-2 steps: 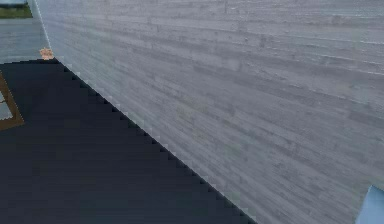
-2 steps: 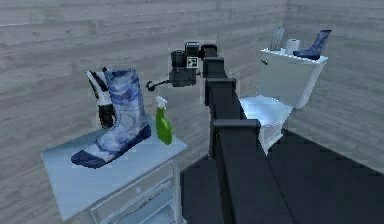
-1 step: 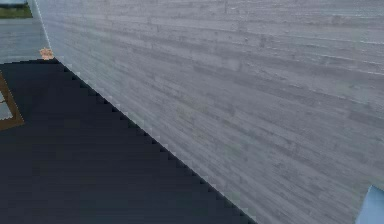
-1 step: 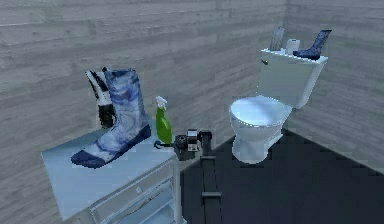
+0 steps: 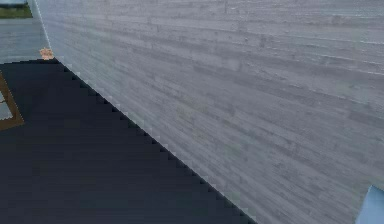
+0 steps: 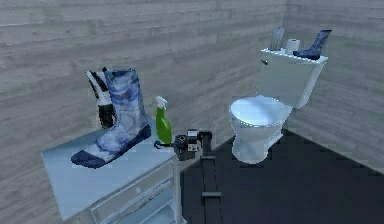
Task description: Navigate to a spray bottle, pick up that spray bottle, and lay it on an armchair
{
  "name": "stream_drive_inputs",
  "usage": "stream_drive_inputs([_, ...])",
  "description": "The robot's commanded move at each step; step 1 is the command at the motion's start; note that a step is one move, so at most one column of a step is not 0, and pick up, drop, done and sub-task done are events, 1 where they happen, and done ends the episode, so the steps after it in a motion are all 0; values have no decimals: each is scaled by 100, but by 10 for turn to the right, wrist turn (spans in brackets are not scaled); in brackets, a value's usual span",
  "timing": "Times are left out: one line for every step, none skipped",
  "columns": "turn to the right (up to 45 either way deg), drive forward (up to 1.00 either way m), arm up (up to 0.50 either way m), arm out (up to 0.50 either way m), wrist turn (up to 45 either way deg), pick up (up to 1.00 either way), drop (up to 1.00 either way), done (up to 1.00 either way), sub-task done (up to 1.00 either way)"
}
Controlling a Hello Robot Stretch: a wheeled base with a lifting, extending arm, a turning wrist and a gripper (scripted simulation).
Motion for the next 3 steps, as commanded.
stream_drive_inputs([0,0,10,0,0,0,0,0,0])
stream_drive_inputs([0,0,20,0,0,0,0,0,0])
stream_drive_inputs([0,0,0,0,-450,0,0,0,0])
